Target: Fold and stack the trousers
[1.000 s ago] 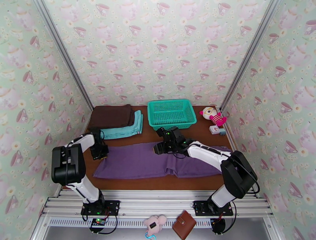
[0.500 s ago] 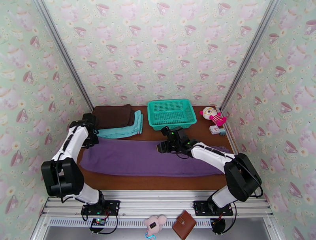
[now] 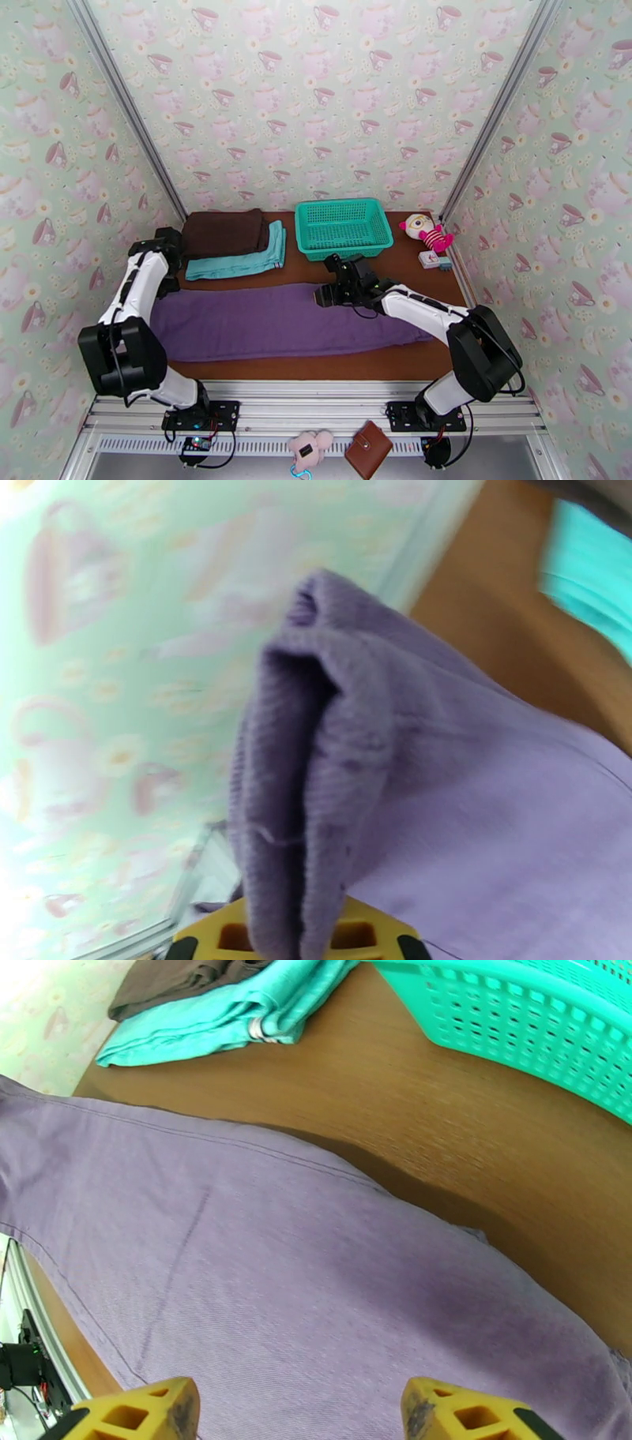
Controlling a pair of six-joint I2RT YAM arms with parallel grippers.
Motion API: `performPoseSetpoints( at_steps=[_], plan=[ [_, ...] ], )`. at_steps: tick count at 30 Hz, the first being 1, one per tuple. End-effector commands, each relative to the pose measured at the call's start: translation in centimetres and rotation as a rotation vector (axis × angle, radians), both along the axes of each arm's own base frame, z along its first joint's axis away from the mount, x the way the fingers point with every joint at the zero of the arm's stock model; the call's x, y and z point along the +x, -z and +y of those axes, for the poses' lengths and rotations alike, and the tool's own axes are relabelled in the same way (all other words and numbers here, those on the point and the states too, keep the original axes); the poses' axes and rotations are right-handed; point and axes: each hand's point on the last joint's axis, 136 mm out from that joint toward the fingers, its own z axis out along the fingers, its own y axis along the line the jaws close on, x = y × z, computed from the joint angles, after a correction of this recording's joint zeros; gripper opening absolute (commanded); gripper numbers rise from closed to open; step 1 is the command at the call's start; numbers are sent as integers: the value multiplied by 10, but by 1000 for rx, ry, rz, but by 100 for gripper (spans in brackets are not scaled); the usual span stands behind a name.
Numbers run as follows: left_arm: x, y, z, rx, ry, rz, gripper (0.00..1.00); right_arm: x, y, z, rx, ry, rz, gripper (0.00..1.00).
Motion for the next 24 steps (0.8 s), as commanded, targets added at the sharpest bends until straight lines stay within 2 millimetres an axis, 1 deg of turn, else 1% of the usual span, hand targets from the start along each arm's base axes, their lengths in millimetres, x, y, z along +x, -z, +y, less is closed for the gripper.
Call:
performPoseSetpoints(
  at_steps=[1,5,6,8,9,11,14,17,21,24],
  plan=[
    [4,8,-62,-239,65,-170,0,7,-4,-8,-26,50,-5,72],
    [8,18,-124,-393,134,-258,0,9,1,-10,-10,65,21,72],
    [10,19,-136,-424,143,-278,0,9,0,-9,-6,62,25,72],
    [18,21,-165,-494,163,-334,0,8,1,-9,-4,62,32,73],
    [22,23,-176,-521,169,-355,0,8,1,-9,-5,61,34,73],
    [31,32,-199,-573,177,-372,0,8,-1,-10,-4,62,29,73],
    [43,51,-227,-601,197,-345,0,7,-5,-11,-3,64,18,73],
    [56,65,-254,-608,221,-317,0,7,-8,-14,-7,69,5,74],
    [69,75,-282,-598,247,-301,0,6,-9,-15,-8,70,4,74],
    [72,81,-301,-601,274,-267,0,7,-8,-16,-10,72,6,74]
  ],
)
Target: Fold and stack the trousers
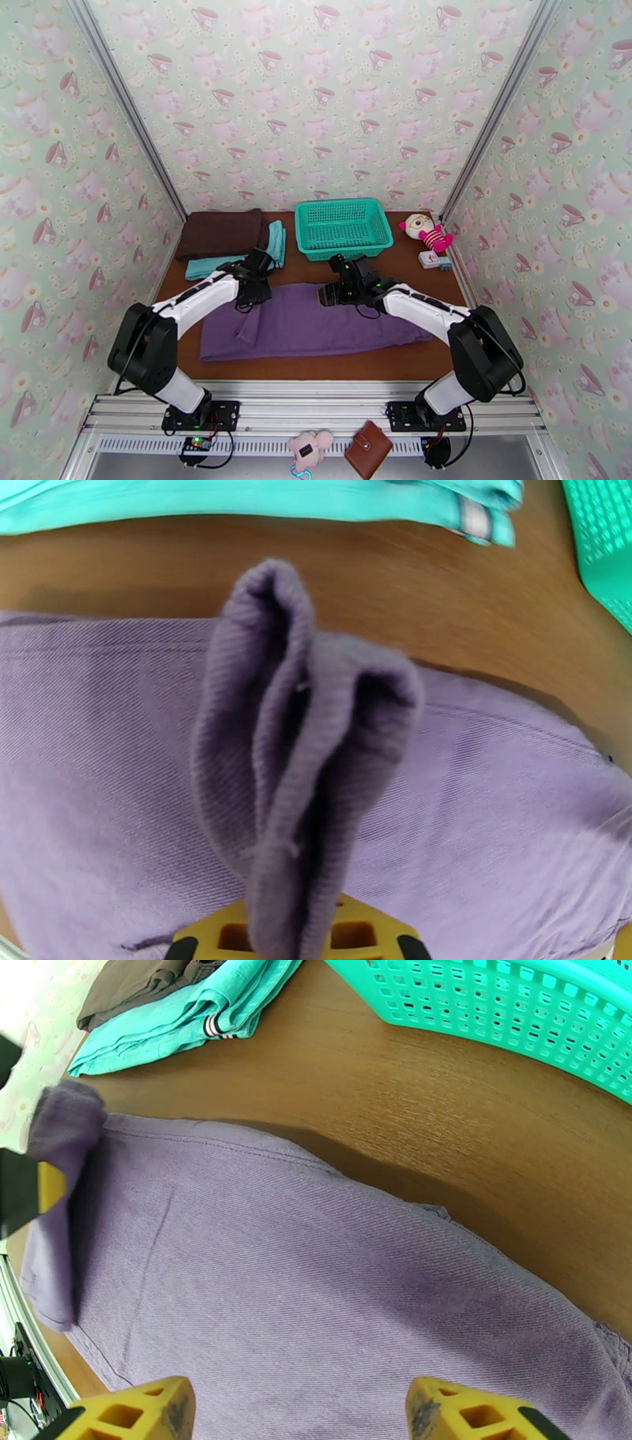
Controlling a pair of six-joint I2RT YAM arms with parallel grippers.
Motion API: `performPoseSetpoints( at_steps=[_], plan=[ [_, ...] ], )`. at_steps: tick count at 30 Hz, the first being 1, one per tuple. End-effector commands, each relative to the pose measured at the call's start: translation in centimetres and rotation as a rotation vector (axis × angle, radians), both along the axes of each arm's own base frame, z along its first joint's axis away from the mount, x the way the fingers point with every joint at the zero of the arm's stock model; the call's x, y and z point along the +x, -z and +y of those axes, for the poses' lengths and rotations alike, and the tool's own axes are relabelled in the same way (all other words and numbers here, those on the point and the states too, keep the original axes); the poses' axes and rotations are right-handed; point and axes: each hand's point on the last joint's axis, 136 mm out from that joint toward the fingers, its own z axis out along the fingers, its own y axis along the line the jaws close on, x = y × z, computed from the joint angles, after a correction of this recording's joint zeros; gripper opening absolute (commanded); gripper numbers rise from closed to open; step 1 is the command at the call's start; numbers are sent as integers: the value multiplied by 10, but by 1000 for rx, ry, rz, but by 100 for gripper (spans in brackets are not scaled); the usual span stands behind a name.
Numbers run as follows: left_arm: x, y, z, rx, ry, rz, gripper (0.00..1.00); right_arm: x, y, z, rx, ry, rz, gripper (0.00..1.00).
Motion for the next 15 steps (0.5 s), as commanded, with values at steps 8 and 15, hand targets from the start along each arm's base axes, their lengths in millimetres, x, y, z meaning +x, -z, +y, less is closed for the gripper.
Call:
performPoseSetpoints(
  at_steps=[8,15],
  plan=[
    [12,-21,-58,-61,65,-60,0,4,-11,-4,7,25,-22,74],
    [16,-17,-90,-103,125,-41,0,8,-10,-14,-8,69,-20,75]
  ],
)
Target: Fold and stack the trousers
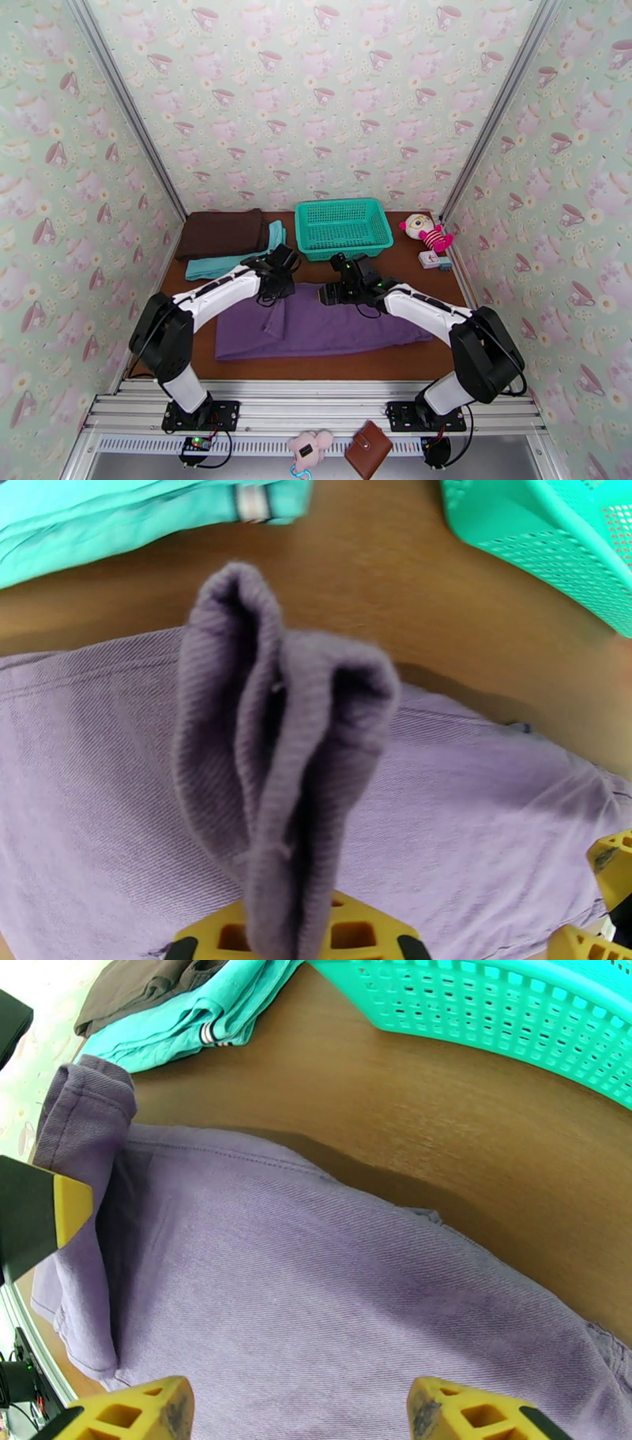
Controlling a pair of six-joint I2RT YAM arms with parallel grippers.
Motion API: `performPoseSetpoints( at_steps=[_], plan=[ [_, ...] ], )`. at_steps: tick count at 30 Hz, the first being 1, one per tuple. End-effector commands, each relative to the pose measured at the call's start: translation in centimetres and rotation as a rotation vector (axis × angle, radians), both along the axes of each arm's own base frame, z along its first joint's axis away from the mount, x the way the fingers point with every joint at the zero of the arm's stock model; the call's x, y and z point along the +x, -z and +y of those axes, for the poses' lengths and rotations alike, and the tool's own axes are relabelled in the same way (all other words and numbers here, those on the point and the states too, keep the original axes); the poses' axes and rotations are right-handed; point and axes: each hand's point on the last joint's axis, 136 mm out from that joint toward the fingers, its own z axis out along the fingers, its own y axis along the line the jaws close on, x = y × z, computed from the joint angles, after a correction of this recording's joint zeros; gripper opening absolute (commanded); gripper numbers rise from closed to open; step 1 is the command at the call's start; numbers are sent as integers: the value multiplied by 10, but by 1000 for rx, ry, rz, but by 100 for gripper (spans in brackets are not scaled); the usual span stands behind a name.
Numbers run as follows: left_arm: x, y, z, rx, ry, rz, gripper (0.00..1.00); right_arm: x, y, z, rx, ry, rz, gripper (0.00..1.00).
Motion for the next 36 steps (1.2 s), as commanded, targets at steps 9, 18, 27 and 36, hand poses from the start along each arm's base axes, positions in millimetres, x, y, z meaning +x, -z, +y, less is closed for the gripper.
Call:
performPoseSetpoints(
  at_steps=[9,18,27,36],
  plan=[
    [-2,24,-43,-32,81,64,5,5,-7,-11,-7,51,-9,75],
    [-22,13,-78,-66,335,90,33,7,-2,-15,-20,60,-3,76],
    [-44,18,-32,-1,298,19,46,10,5,-17,-42,66,7,76],
    [-84,59,-1,-2,201,134,46,10,8,-14,-34,57,21,76]
  ],
)
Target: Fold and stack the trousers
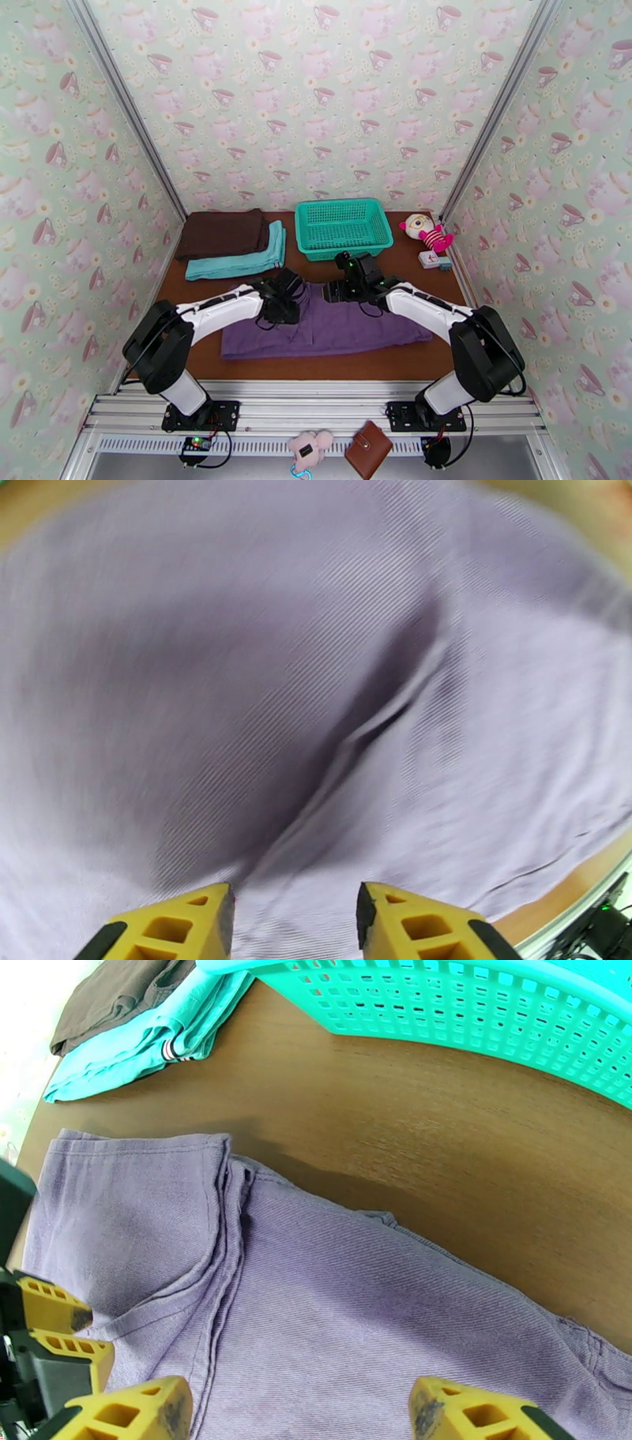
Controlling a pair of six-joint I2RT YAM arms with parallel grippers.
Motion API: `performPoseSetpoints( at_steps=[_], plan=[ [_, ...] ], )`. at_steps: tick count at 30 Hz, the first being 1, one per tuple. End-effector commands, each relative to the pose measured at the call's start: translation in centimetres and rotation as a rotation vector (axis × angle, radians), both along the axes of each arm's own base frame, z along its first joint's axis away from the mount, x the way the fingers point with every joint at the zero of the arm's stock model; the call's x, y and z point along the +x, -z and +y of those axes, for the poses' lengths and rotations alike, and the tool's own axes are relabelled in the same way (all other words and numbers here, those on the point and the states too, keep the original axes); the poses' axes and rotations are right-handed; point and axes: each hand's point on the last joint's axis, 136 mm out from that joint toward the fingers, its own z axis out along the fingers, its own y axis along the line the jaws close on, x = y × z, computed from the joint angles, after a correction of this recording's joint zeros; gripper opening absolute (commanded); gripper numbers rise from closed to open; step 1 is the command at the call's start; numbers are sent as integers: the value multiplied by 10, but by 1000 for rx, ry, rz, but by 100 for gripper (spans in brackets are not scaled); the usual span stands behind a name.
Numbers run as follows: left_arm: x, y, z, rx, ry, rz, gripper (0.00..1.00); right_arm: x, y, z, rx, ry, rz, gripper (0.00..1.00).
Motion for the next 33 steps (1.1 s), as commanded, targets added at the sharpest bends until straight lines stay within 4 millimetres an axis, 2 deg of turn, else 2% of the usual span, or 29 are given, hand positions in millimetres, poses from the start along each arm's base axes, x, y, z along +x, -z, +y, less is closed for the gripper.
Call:
performPoseSetpoints(
  at_steps=[1,4,9,12,15,18,21,24,28,31,33],
  plan=[
    [-3,6,1,-25,-42,12,47,3,2,-2,-5,14,15,76],
    [-3,9,-1,-32,-45,16,47,2,1,-2,-5,13,14,76],
    [-10,-4,-27,-126,18,16,46,2,0,-2,-6,12,12,76],
    [-19,-19,-57,-233,102,21,45,2,2,-3,-12,14,12,76],
    [-39,-33,-94,-401,227,69,44,3,3,-5,-20,23,12,76],
    [-55,-49,-109,-475,328,82,45,5,4,-8,-34,35,10,76],
    [-43,-52,-86,-426,294,35,45,5,5,-9,-32,39,13,76],
    [-10,-46,-42,-350,148,-38,45,6,5,-8,-22,36,7,76],
    [27,-30,-6,-299,-9,-106,44,6,5,-8,-22,40,6,76],
    [37,-20,27,-150,-98,-133,44,9,8,-12,-16,59,12,76],
    [40,-17,60,-34,-197,-157,44,10,12,-12,18,68,32,76]
  ],
)
